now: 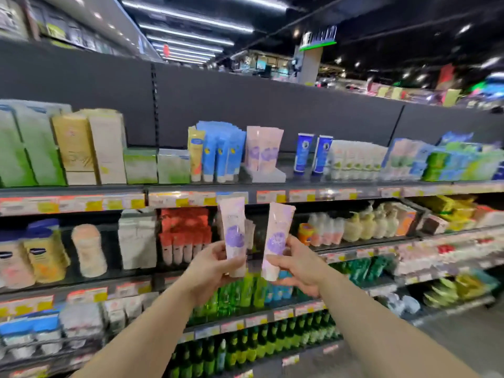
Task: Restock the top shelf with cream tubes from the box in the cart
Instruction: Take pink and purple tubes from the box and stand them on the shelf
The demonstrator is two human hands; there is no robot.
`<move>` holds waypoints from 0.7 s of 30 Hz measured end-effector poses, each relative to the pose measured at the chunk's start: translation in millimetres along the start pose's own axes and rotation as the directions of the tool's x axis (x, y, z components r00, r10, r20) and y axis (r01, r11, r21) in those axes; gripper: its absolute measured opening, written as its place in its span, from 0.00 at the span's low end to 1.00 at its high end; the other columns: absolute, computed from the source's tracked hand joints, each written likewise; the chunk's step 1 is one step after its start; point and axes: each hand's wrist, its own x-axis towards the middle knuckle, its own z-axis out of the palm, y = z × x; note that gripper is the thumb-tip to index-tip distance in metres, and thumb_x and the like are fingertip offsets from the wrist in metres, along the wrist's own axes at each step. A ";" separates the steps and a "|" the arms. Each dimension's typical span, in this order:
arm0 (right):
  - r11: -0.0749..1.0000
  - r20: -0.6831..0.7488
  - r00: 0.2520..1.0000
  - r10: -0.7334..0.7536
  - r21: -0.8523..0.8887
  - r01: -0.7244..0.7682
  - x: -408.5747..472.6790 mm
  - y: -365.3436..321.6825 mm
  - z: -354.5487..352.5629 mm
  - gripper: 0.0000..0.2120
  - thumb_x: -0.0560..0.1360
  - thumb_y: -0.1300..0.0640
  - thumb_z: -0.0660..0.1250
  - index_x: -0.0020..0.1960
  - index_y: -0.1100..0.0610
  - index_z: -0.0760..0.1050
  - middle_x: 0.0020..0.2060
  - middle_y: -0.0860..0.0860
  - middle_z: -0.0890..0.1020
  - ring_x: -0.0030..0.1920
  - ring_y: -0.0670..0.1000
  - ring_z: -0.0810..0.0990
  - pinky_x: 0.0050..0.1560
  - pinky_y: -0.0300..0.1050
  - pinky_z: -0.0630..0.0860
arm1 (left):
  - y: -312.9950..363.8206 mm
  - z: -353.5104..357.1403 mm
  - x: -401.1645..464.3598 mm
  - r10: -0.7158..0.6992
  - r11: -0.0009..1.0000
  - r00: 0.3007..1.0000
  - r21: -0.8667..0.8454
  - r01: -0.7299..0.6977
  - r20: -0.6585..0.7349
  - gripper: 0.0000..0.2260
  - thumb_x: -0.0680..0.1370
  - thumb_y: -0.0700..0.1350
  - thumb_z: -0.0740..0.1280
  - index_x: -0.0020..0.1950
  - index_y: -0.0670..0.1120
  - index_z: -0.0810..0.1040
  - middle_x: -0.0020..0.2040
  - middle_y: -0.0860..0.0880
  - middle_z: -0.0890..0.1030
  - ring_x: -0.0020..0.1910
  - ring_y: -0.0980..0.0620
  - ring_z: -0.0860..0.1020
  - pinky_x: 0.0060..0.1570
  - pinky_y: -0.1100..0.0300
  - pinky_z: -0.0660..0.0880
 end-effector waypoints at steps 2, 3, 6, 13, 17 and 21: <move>0.998 -0.036 0.997 -0.063 -0.018 0.062 2.4 -11.4 -29.4 0.17 0.76 0.65 0.68 0.59 0.50 0.72 0.55 0.54 0.80 0.52 0.55 0.82 0.50 0.55 0.81 | 12.9 19.1 15.0 0.035 0.998 0.999 0.043 -0.034 -0.011 0.15 0.73 0.39 0.73 0.58 0.45 0.78 0.51 0.44 0.84 0.48 0.46 0.82 0.48 0.53 0.78; 0.995 -0.059 0.994 -0.095 -0.033 0.093 6.7 -16.3 -40.6 0.18 0.75 0.65 0.69 0.61 0.51 0.71 0.53 0.53 0.81 0.51 0.54 0.82 0.51 0.53 0.81 | 20.1 25.0 22.0 0.056 0.996 0.998 0.067 -0.054 -0.016 0.15 0.72 0.39 0.74 0.57 0.45 0.79 0.51 0.44 0.85 0.48 0.46 0.82 0.47 0.54 0.78; 0.981 -0.118 0.977 -0.180 -0.092 0.170 25.7 -29.7 -58.3 0.17 0.74 0.65 0.70 0.60 0.54 0.73 0.52 0.52 0.82 0.52 0.51 0.80 0.57 0.48 0.76 | 40.1 32.5 43.7 0.118 0.984 0.993 0.135 -0.115 -0.016 0.18 0.68 0.42 0.78 0.56 0.45 0.80 0.49 0.45 0.85 0.46 0.44 0.81 0.46 0.53 0.76; 0.955 -0.206 0.933 -0.295 -0.081 0.284 102.3 -77.5 -80.6 0.11 0.75 0.63 0.69 0.55 0.54 0.73 0.52 0.56 0.82 0.50 0.54 0.81 0.55 0.56 0.78 | 66.6 15.6 100.5 0.178 0.969 0.983 0.179 -0.168 -0.044 0.15 0.69 0.43 0.77 0.54 0.46 0.81 0.48 0.41 0.84 0.46 0.43 0.83 0.46 0.51 0.82; 0.905 -0.333 0.845 -0.418 -0.237 0.354 145.4 -117.5 -94.3 0.15 0.74 0.59 0.72 0.59 0.55 0.72 0.49 0.53 0.81 0.48 0.53 0.81 0.49 0.46 0.80 | 80.4 3.6 139.5 0.183 0.968 0.982 0.185 -0.171 -0.051 0.14 0.70 0.44 0.77 0.54 0.50 0.82 0.47 0.45 0.85 0.48 0.47 0.83 0.43 0.49 0.81; 0.812 -0.325 0.773 -0.546 -0.431 0.393 184.8 -142.6 -100.3 0.12 0.74 0.58 0.72 0.54 0.51 0.73 0.42 0.49 0.81 0.39 0.46 0.79 0.38 0.35 0.74 | 92.1 -1.0 174.2 0.208 0.957 0.978 0.210 -0.198 -0.026 0.12 0.72 0.42 0.75 0.54 0.48 0.82 0.50 0.45 0.85 0.52 0.45 0.83 0.58 0.46 0.78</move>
